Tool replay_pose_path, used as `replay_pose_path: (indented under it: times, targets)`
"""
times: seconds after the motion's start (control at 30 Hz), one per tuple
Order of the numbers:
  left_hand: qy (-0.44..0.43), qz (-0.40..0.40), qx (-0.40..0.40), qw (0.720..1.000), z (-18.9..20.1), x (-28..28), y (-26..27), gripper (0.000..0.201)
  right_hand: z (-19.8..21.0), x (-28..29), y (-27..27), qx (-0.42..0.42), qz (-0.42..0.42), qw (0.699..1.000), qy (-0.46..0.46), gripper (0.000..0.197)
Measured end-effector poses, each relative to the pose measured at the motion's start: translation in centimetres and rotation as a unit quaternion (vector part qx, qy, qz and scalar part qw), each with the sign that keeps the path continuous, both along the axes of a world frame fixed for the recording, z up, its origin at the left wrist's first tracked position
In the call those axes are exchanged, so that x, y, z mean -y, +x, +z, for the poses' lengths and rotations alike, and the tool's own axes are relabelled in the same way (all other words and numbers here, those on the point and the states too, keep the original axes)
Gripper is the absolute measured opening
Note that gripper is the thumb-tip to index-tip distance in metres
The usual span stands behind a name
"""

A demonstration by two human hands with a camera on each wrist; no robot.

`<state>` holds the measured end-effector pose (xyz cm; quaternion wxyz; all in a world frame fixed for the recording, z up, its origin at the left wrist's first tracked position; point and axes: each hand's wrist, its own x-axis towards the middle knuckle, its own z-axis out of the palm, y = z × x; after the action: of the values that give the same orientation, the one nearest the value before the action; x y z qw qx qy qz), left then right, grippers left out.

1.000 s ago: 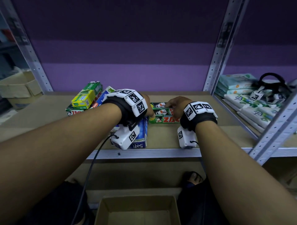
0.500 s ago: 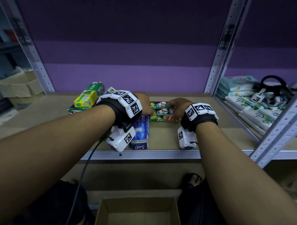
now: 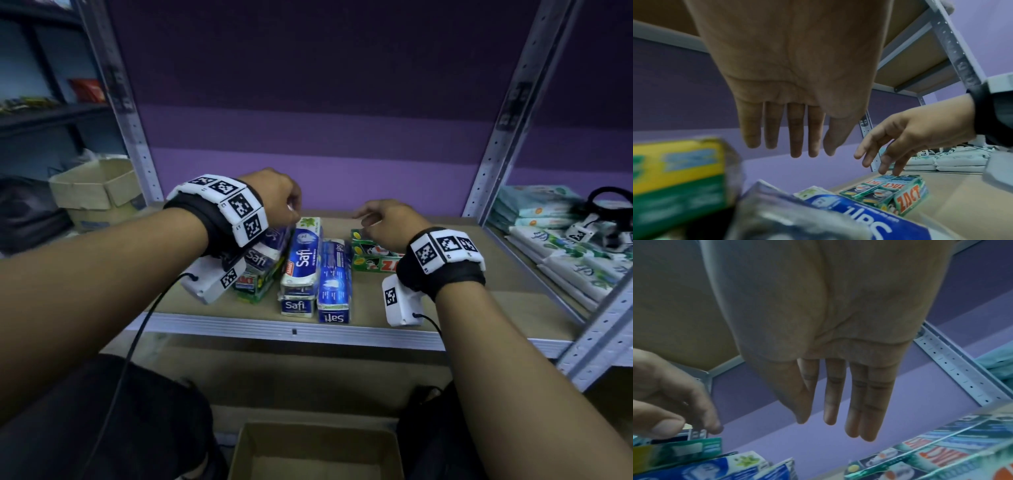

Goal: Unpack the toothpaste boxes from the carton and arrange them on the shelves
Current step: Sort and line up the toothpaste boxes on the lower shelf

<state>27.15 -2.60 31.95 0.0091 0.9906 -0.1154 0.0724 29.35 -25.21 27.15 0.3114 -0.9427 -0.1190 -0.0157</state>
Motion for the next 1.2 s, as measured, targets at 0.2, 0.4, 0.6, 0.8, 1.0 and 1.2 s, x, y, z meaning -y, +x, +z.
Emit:
replay_pose_path:
  times: [0.2,0.4,0.6,0.8,1.0,1.2]
  targets:
    - [0.013,0.064,-0.015,0.998,0.4,-3.9,-0.2,0.037,0.3,-3.7,-0.6,0.02,0.034,0.999,0.032,0.022]
    - [-0.045,0.13,-0.03,0.99,-0.4,-6.0,-0.3,0.064,-0.2,-6.7,-0.9,-0.003,0.065,0.997,0.034,0.021]
    - [-0.124,0.165,-0.015,0.978,-0.6,-7.4,-0.5,0.049,-0.4,-7.8,-1.1,-0.029,0.072,0.997,0.031,0.017]
    - [-0.199,0.173,0.026,0.964,-0.7,-9.2,-0.4,0.044,-0.6,-8.7,-1.6,-0.038,0.072,0.996,0.037,0.017]
    - [-0.213,0.208,0.034,0.954,-1.5,-11.6,-0.3,0.045,-0.8,-9.1,-1.6,-0.031,0.078,0.996,0.031,0.022]
    - [-0.186,0.233,-0.004,0.954,-4.8,-13.7,-0.4,0.041,-1.0,-9.0,-1.6,-0.023,0.079,0.996,0.018,0.022]
